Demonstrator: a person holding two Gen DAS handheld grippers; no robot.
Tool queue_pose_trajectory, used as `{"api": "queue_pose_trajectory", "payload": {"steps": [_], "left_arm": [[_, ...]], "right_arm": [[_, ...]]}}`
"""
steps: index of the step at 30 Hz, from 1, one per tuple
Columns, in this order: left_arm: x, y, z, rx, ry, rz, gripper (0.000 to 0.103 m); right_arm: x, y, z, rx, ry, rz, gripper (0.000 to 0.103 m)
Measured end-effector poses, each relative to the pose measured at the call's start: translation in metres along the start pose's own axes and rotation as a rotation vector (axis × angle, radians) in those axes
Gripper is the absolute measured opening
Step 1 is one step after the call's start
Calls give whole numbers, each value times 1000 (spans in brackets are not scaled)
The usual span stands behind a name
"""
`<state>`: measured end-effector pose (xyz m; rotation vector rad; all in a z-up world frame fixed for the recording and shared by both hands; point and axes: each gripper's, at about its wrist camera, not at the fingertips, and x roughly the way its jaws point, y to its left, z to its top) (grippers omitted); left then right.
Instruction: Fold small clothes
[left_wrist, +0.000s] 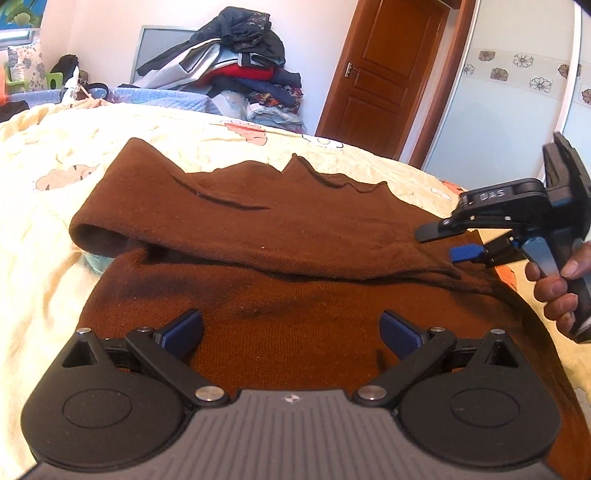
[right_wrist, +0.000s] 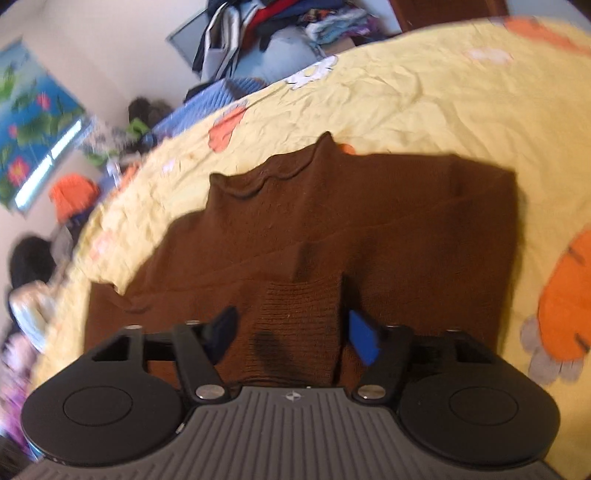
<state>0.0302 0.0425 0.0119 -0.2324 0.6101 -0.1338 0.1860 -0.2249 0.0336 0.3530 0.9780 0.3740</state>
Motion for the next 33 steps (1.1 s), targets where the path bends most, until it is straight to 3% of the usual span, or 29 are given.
{"api": "queue_pose_trajectory", "payload": {"steps": [1,2,3,4,11,14,18,22,26,29,30,32,33], "left_arm": [[0,0,0,0,0,0,103],[0,0,0,-1,-1,0,103],[0,0,0,-1,0,0,103],[0,0,0,0,0,0,103],[0,0,0,0,0,0,103],[0,0,0,-5,-1,-2,103],[1,-1,0,-6,-2,-2,103],[1,-1,0,-1,0,0,103],[-9,8,14,-52,5,-6,103],[-17,36,44,-204,-76,-6,103],[-14,48,55,-262,-86,17,103],[2,76,76,-355,-63,53,103],[13,88,83,-384,-38,66,103]], "right_arm": [[3,2,2,-18,4,-12,51],[5,4,3,-33,6,-24,39],[7,5,4,-42,10,-31,20],[8,5,4,-42,16,-21,19],[-60,0,35,-33,-162,108,15],[-73,-32,49,-17,-174,0,15],[-56,-89,40,72,-105,-149,16],[-48,-98,24,89,-107,-149,16],[-56,-99,31,115,-133,-112,16],[-53,-99,33,93,-89,-132,28],[-54,-100,34,84,-95,-152,49],[-61,-110,31,116,-159,-169,76],[-64,-117,30,146,-186,-160,77]]}}
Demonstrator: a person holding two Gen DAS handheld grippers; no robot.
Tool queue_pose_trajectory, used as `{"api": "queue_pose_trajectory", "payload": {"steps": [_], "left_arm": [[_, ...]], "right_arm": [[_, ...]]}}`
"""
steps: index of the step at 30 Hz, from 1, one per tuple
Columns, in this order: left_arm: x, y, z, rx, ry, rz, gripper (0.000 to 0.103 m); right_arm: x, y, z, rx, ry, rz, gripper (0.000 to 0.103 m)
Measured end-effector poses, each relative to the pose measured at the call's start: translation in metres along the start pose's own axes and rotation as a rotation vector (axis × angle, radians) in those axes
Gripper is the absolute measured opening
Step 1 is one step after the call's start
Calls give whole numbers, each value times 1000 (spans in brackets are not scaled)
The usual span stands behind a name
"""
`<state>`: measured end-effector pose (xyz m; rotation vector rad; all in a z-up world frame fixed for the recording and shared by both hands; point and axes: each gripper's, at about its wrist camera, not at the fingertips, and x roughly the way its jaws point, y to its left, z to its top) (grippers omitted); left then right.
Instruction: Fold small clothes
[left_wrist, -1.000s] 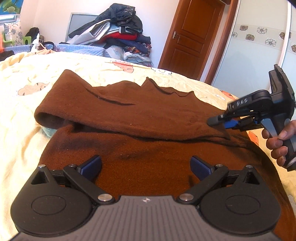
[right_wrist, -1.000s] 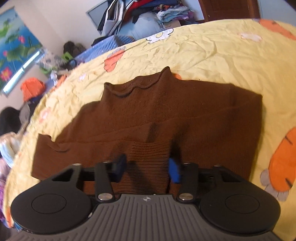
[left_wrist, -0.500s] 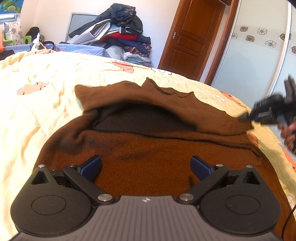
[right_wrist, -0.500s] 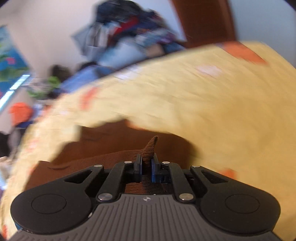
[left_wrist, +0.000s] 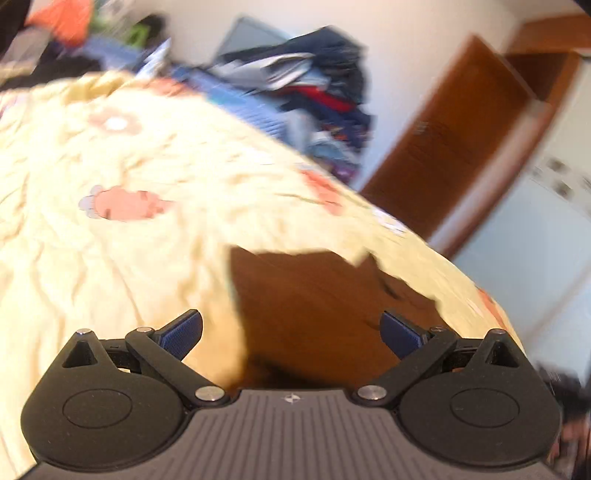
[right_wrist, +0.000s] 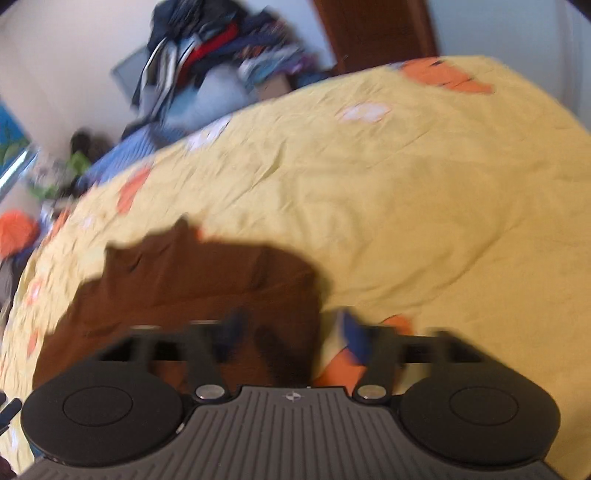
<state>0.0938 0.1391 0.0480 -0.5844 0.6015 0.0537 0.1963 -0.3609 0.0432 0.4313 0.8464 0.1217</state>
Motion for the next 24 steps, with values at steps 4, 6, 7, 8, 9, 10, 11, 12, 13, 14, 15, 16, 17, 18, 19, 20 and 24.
{"api": "queue_pose_trajectory", "payload": {"steps": [4,6,7,8,9,10,11,12,13,14,15,16,17,18,19,20,24], "left_arm": [[53,13,21,-23,153,27,98],[66,3,24,59,136,68,74],[72,-4,25,108,133,95,28],[79,-10,28,152,148,124,6],[83,-15,29,180,146,149,6],[82,-19,30,213,129,174,6],[77,-23,31,266,92,192,5],[71,-25,31,320,53,207,5],[72,-25,29,362,46,226,5],[78,-21,26,383,73,240,5],[81,-18,19,402,84,247,5],[79,-21,11,459,46,252,5],[77,-26,5,512,26,265,6],[73,-30,1,539,14,266,6],[67,-34,-3,558,7,265,8],[58,-36,-6,573,1,272,12],[2,-27,-28,547,-20,229,67]], "right_arm": [[13,-14,0,74,22,22,75],[19,-5,0,41,27,30,75],[22,1,-1,27,32,44,72],[27,7,-1,7,50,66,49],[32,13,-1,-10,83,83,19],[33,19,-1,-34,83,74,20],[29,25,-1,-79,55,61,20],[24,26,-1,-89,30,61,19],[21,22,-1,-72,13,60,18],[24,13,-2,-44,14,52,18],[31,5,-6,-18,32,42,15],[31,2,-12,-8,3,58,15],[29,3,-16,-8,-16,58,17],[27,5,-19,-6,-28,52,20],[24,7,-21,-3,-37,56,29],[19,9,-23,-3,-38,50,42],[-26,19,-46,-65,-51,93,68]]}}
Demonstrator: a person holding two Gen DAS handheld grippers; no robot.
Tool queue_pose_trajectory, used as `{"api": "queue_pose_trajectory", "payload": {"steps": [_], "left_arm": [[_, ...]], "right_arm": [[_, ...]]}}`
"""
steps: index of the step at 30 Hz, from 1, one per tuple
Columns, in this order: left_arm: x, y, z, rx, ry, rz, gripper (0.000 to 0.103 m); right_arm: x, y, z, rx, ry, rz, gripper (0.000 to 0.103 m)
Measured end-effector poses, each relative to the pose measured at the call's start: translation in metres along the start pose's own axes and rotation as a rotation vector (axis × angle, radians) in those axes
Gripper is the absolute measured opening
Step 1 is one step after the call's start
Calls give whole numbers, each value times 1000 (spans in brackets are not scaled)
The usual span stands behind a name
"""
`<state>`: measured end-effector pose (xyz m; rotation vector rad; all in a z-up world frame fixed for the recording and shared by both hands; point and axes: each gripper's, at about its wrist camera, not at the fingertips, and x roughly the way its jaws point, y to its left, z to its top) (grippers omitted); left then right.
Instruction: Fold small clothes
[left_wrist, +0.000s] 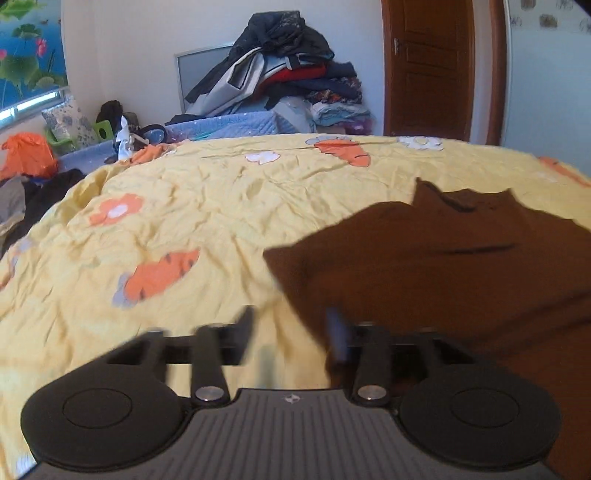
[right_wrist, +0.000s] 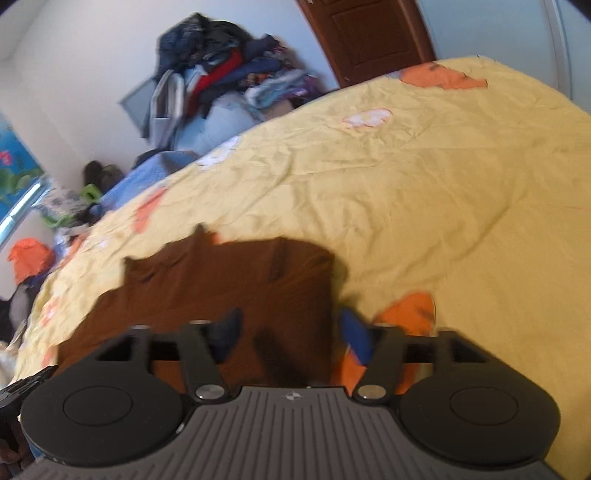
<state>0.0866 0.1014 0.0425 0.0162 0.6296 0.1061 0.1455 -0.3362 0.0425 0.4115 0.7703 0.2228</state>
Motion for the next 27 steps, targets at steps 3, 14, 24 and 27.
{"api": "queue_pose_trajectory", "payload": {"steps": [3,14,24,27], "left_arm": [[-25,4,-28,-8,-29,-97,98],[-16,2,-47,83,15,-48,13],[-70,46,-80,-315,128,-284,72],[-65,34,-77,-264,124,-226,25]], "right_arm": [[-18,19,-27,-118,57,15,67],[-22,-8,-52,-43,83,-19,6],[-81,-2,-102,35,144,131,68],[-77,-2,-103,43,167,116,34]]}}
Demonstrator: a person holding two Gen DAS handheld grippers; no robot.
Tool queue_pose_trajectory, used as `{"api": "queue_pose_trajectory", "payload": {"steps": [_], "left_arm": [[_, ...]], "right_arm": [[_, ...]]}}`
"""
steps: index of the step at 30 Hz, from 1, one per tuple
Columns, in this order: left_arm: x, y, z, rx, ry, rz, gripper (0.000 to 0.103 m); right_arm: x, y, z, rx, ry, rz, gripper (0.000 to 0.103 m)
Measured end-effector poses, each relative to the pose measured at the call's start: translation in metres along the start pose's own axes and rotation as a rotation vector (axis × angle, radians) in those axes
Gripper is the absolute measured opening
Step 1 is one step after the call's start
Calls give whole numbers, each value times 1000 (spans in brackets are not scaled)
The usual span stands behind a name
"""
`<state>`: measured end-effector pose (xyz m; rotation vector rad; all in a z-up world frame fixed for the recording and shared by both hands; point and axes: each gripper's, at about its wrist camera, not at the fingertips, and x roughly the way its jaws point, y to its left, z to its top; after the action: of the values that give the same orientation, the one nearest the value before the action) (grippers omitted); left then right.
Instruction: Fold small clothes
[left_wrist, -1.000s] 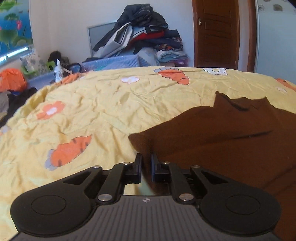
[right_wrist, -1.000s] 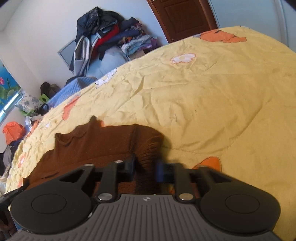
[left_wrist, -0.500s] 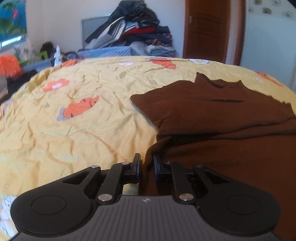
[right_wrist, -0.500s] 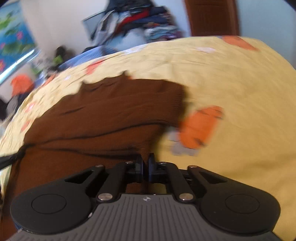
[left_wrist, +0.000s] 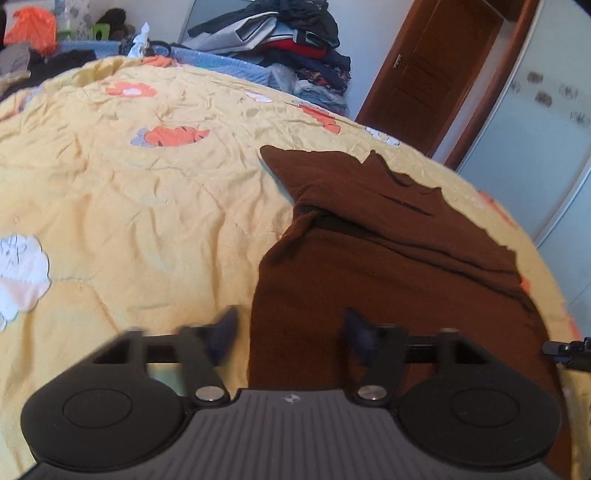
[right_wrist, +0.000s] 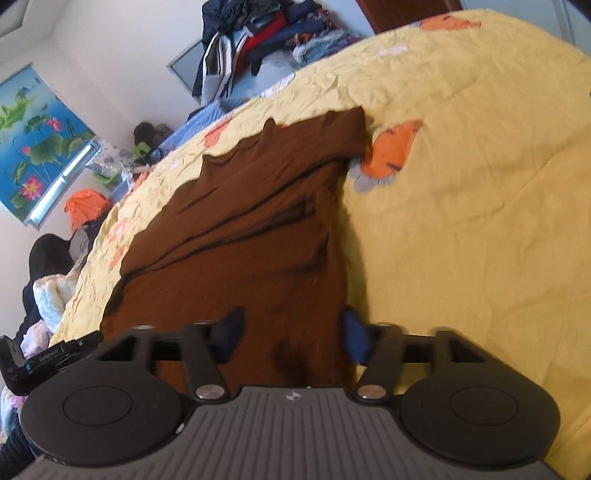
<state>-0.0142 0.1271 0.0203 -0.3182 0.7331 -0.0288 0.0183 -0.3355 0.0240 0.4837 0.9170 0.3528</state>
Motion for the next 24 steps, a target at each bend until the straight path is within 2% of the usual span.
{"api": "queue_pose_trajectory", "payload": {"steps": [1,3,5,7,9,10,11,12,13,14,15,16,18,20,21,22,23,24], "left_arm": [[4,-2,2,20,10,33,8],[5,0,6,30,23,30,6],[2,1,4,82,14,59,6],[-1,3,-1,112,-2,52,6],[-6,5,-2,88,6,35,6],[-11,9,-3,51,22,13,7],[-16,13,-4,9,52,-20,8],[-20,19,-7,-48,94,-68,11],[-24,26,-12,-109,124,-118,21],[-31,34,-19,-173,129,-170,35],[-37,43,-28,-249,134,-225,41],[-42,51,-36,-329,142,-280,51],[-44,60,-50,-455,162,-352,52],[-45,60,-56,-475,148,-364,48],[-45,57,-55,-460,149,-342,41],[-42,55,-53,-437,166,-306,14],[-39,52,-52,-404,189,-259,3],[-39,52,-50,-390,186,-256,3]], "right_arm": [[3,-2,2,11,14,-20,12],[-1,-6,2,11,4,-29,11],[-12,-15,-3,17,-20,-54,8],[-21,-31,-9,83,-50,-32,7],[-24,-37,-14,136,-60,-11,7],[-26,-36,-17,158,-55,1,11],[-31,-34,-21,169,-42,25,24],[-35,-31,-25,175,-27,50,41],[-40,-29,-32,177,-15,89,51],[-45,-27,-39,184,-2,126,67],[-49,-26,-47,195,12,161,72],[-51,-26,-55,211,33,195,72],[-53,-26,-68,244,59,257,72],[-51,-19,-75,236,77,279,71],[-50,-14,-76,214,81,270,63],[-47,-11,-76,205,97,250,53],[-42,-10,-76,201,127,224,18],[-39,-10,-77,184,148,198,10]]}}
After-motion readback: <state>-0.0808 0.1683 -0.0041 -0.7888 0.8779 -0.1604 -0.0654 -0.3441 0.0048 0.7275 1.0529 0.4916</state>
